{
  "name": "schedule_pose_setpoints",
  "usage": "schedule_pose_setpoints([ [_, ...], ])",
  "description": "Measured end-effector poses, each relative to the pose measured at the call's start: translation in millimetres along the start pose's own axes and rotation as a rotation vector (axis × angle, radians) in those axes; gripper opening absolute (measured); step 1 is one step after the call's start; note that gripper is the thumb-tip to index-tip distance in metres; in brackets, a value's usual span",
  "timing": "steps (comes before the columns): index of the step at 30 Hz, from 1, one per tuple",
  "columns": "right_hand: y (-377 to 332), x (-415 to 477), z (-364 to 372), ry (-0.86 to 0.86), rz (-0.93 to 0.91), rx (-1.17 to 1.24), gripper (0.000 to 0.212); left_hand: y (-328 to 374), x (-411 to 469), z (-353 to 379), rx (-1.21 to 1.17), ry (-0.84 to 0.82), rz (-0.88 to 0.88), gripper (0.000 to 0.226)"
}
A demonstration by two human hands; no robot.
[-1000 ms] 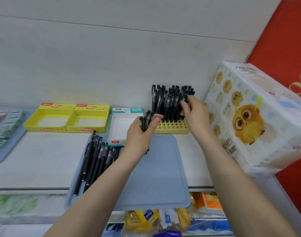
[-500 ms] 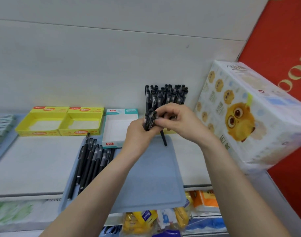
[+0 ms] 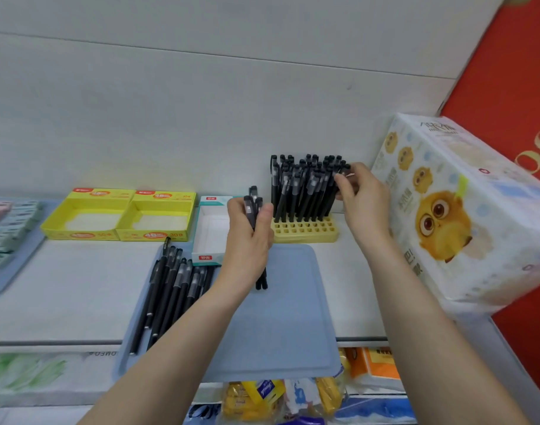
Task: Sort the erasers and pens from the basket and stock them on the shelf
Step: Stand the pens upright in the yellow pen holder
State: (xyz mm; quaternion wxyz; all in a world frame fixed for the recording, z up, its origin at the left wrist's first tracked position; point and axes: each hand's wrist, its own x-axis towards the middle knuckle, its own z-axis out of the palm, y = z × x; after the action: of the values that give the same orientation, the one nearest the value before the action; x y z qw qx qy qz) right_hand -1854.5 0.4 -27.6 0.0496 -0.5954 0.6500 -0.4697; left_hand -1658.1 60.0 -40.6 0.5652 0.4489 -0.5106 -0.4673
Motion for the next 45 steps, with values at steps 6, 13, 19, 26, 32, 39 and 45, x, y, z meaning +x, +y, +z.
schedule_pose_setpoints([
  [6, -1.0, 6.1, 0.8, -0.029, -0.05, -0.107, 0.024, -5.5, 3.0, -4.9, 0.08, -0.03, -0.012, 0.016],
  [13, 0.5, 10.0, -4.4, -0.006, 0.074, -0.017, 0.026, -0.6, 3.8, -1.3, 0.142, -0.024, 0.022, 0.022],
  [19, -4.0, 1.0, 0.9, -0.076, 0.074, 0.011, 0.025, -2.8, 1.6, 5.0, 0.053, -0.015, -0.006, 0.022],
  [26, -17.2, -13.7, -8.7, 0.024, 0.011, -0.108, 0.027, -0.2, -0.2, 2.0, 0.016, -0.013, -0.011, 0.012],
  [32, -57.0, -39.4, -19.1, -0.498, -0.097, 0.324, 0.006, 2.4, 10.6, 9.2, 0.22, -0.079, 0.012, 0.018],
  [39, -24.2, -12.2, -32.6, 0.168, -0.002, 0.082, 0.012, -8.6, 11.6, 5.8, 0.131, -0.03, -0.02, 0.016],
  [45, -7.3, 3.0, -4.5, 0.174, -0.003, 0.042, 0.015, -8.0, 6.5, -4.1, 0.001, 0.032, -0.058, 0.012],
])
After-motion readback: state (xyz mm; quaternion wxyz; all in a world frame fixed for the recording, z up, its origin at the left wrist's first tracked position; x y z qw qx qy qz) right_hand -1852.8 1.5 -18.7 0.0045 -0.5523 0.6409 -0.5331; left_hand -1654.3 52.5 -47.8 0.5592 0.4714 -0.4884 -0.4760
